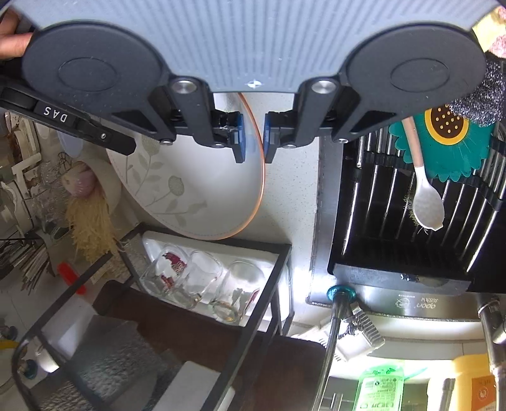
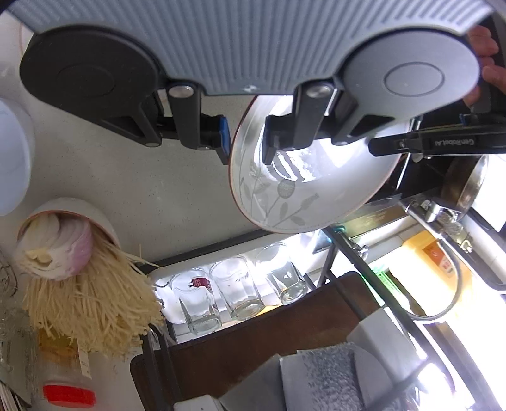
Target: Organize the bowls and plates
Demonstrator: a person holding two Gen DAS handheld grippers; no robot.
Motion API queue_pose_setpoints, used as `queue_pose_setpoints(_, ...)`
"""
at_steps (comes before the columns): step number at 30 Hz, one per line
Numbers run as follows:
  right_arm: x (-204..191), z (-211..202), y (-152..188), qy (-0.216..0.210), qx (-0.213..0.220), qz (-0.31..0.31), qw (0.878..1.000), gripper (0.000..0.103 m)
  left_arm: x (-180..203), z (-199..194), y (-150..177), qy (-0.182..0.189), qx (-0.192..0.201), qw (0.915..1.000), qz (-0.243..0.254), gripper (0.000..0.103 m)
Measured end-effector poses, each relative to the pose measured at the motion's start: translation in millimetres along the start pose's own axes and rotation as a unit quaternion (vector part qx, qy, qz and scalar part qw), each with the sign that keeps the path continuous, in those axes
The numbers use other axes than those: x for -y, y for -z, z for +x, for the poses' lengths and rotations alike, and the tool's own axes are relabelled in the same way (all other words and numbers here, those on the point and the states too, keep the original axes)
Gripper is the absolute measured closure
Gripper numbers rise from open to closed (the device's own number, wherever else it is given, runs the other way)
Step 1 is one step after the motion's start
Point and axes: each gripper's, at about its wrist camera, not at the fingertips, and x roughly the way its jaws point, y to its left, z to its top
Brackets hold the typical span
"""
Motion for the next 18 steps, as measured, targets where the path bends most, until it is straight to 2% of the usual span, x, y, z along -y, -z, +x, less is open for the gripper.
queue_pose_setpoints(4, 4, -21, 1, -0.017, 0.01, 0.006, 1.0, 0.079, 9, -16, 7, 0.003, 0.002, 0.9999, -0.011, 0.09)
queue_pose_setpoints(10, 9, -52, 3, -0.03, 0.029, 0.002, 0.999, 0.079, 28, -39, 18, 0.011, 0.008, 0.9999, -0.002, 0.09)
queue_pose_setpoints(18, 17, -87, 5, -0.024, 0.048, -0.005, 0.999, 0.079, 51, -56, 34, 0.03, 0.012, 0.9995, 0.007, 0.09)
